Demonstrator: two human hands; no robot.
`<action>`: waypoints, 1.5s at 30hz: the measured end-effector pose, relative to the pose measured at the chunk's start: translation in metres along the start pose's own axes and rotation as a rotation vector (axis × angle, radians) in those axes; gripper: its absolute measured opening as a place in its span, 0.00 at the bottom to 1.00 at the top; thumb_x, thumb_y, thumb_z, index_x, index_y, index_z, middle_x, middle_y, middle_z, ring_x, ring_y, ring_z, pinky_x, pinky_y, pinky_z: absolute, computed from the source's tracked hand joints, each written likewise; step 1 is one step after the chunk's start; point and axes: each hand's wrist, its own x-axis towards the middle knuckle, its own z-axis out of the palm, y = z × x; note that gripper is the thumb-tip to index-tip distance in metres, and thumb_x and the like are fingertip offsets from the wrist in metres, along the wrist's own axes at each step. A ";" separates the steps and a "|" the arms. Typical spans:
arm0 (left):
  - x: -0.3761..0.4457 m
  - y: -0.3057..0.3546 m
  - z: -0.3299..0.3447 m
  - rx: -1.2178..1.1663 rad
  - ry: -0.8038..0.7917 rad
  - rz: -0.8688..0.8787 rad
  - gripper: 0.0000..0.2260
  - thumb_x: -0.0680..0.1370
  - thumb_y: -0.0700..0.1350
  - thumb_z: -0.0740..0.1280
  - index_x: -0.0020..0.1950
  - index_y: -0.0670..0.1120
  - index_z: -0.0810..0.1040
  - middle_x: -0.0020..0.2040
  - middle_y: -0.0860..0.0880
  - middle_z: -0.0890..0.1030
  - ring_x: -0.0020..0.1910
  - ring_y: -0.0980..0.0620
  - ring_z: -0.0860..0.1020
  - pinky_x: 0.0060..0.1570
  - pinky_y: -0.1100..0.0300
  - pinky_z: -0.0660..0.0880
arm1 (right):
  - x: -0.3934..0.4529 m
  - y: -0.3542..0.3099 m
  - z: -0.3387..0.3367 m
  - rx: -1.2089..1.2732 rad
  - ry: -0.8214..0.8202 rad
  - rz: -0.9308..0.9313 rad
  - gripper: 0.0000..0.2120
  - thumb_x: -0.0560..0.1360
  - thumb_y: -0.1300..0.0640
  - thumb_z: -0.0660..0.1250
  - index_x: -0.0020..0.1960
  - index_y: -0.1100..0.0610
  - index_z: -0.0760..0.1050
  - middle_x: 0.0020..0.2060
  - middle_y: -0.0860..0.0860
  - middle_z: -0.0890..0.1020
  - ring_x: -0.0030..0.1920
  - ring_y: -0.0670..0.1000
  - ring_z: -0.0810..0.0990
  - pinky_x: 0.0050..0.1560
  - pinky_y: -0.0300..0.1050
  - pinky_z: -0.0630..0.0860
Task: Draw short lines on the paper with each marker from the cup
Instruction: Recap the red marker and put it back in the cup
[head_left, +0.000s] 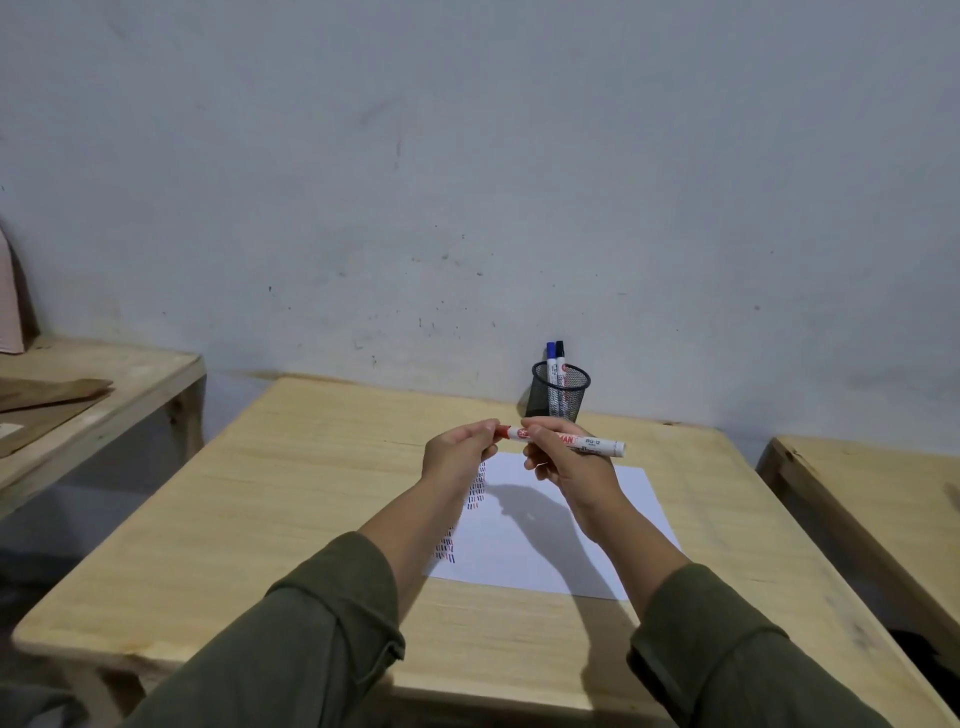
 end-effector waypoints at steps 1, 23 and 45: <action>-0.002 0.001 0.001 -0.013 -0.010 -0.013 0.07 0.76 0.46 0.67 0.51 0.46 0.83 0.45 0.50 0.83 0.40 0.57 0.76 0.31 0.66 0.65 | 0.000 -0.001 -0.001 -0.010 -0.005 -0.009 0.05 0.75 0.61 0.66 0.47 0.57 0.81 0.31 0.50 0.80 0.33 0.50 0.77 0.36 0.40 0.71; 0.013 0.049 0.030 -0.146 -0.079 -0.002 0.04 0.78 0.41 0.64 0.48 0.48 0.78 0.31 0.56 0.83 0.29 0.64 0.77 0.28 0.67 0.61 | -0.011 -0.033 -0.032 0.159 -0.185 -0.053 0.19 0.72 0.51 0.62 0.57 0.61 0.77 0.46 0.58 0.83 0.41 0.53 0.82 0.41 0.40 0.75; 0.112 0.049 0.090 0.918 -0.054 0.335 0.24 0.76 0.53 0.66 0.70 0.48 0.70 0.69 0.48 0.74 0.68 0.47 0.70 0.64 0.54 0.67 | 0.126 -0.046 -0.078 -0.383 0.198 -0.186 0.46 0.73 0.71 0.64 0.72 0.33 0.46 0.48 0.54 0.78 0.51 0.52 0.81 0.49 0.52 0.81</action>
